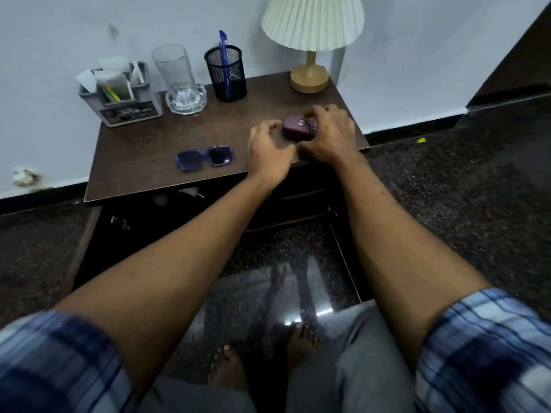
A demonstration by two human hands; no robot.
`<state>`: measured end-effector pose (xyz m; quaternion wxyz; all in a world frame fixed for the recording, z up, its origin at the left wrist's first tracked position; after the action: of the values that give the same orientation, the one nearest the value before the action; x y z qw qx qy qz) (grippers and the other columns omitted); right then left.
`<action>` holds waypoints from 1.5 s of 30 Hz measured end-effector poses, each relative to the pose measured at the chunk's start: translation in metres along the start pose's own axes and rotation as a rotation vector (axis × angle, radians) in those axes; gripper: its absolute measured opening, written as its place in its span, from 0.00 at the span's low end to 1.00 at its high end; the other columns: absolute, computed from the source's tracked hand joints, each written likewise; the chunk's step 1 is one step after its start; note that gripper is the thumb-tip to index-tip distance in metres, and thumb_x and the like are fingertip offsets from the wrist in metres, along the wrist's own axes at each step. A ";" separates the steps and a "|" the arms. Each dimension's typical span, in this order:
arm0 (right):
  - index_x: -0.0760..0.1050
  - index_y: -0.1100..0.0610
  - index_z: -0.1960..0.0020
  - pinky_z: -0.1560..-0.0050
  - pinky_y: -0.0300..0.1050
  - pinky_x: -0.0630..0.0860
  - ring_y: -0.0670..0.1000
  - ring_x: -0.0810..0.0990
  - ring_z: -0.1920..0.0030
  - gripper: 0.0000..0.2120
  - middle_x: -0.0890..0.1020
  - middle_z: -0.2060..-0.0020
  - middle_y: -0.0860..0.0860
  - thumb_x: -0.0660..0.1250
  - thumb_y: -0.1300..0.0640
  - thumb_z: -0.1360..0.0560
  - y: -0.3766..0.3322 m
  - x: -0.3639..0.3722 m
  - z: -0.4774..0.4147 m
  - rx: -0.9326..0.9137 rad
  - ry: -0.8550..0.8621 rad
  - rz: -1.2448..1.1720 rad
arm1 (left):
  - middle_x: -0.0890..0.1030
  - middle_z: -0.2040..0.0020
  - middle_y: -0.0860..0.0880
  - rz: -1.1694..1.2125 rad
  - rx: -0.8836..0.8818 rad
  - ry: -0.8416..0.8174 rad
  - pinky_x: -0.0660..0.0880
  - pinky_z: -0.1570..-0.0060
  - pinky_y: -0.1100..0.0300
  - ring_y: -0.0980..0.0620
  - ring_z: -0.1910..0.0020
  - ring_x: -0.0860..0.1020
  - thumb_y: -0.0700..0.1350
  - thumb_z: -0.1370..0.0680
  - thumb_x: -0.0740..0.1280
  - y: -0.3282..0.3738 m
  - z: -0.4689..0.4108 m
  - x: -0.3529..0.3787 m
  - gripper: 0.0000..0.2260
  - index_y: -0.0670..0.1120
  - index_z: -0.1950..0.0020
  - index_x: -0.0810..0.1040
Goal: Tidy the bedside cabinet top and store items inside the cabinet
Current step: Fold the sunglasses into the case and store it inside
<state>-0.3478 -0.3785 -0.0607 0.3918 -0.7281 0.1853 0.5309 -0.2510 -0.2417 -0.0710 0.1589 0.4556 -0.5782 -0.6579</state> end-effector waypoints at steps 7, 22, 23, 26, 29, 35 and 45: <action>0.72 0.50 0.33 0.33 0.57 0.67 0.60 0.73 0.35 0.25 0.77 0.37 0.56 0.74 0.50 0.28 0.004 0.010 -0.003 -0.026 0.013 -0.035 | 0.74 0.31 0.45 -0.041 -0.154 -0.029 0.69 0.31 0.55 0.47 0.33 0.73 0.44 0.31 0.75 -0.017 -0.040 0.027 0.32 0.46 0.28 0.71; 0.82 0.52 0.43 0.47 0.35 0.77 0.41 0.82 0.50 0.21 0.86 0.50 0.46 0.80 0.52 0.33 -0.135 0.016 0.042 -0.482 -0.222 -0.432 | 0.76 0.37 0.45 0.055 -0.198 0.155 0.75 0.35 0.52 0.51 0.40 0.78 0.56 0.43 0.78 -0.071 0.011 -0.122 0.39 0.51 0.33 0.73; 0.82 0.52 0.42 0.47 0.35 0.77 0.41 0.82 0.50 0.21 0.85 0.49 0.46 0.80 0.51 0.34 -0.148 0.021 0.050 -0.513 -0.247 -0.431 | 0.77 0.38 0.45 0.086 -0.209 0.161 0.77 0.36 0.51 0.51 0.42 0.80 0.56 0.44 0.79 -0.077 0.021 -0.135 0.39 0.51 0.35 0.74; 0.82 0.52 0.41 0.46 0.36 0.77 0.44 0.81 0.49 0.22 0.83 0.47 0.48 0.81 0.53 0.34 -0.174 0.037 0.069 -0.600 -0.304 -0.400 | 0.80 0.42 0.44 0.229 -0.244 0.167 0.78 0.40 0.57 0.51 0.45 0.80 0.42 0.38 0.82 -0.096 0.051 -0.158 0.33 0.44 0.36 0.73; 0.82 0.51 0.41 0.45 0.35 0.72 0.46 0.79 0.47 0.22 0.80 0.46 0.50 0.81 0.54 0.35 -0.189 0.047 0.080 -0.656 -0.313 -0.355 | 0.81 0.43 0.43 0.383 -0.286 0.159 0.79 0.40 0.53 0.50 0.47 0.81 0.36 0.37 0.81 -0.116 0.064 -0.166 0.33 0.40 0.35 0.73; 0.82 0.51 0.40 0.45 0.30 0.71 0.46 0.78 0.45 0.22 0.79 0.45 0.50 0.81 0.54 0.33 -0.187 0.047 0.074 -0.651 -0.295 -0.347 | 0.81 0.40 0.41 0.416 -0.207 0.013 0.78 0.43 0.61 0.54 0.47 0.80 0.32 0.33 0.78 -0.107 0.051 -0.161 0.28 0.40 0.34 0.76; 0.84 0.54 0.43 0.49 0.32 0.79 0.38 0.83 0.53 0.17 0.86 0.52 0.46 0.79 0.50 0.30 -0.172 0.038 0.051 -0.560 -0.360 -0.468 | 0.80 0.35 0.44 0.401 -0.102 -0.122 0.76 0.35 0.48 0.47 0.36 0.79 0.31 0.34 0.79 -0.104 0.043 -0.153 0.34 0.45 0.30 0.74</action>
<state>-0.2473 -0.2263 -0.0381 0.3147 -0.7248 -0.2087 0.5762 -0.1700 -0.0739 -0.1052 0.2742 0.2821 -0.6318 -0.6678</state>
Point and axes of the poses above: each hand's wrist, its own z-axis away from the middle knuckle, its own x-axis out of the palm, y = z × x, the point moved 9 cm from there along -z, towards the middle knuckle
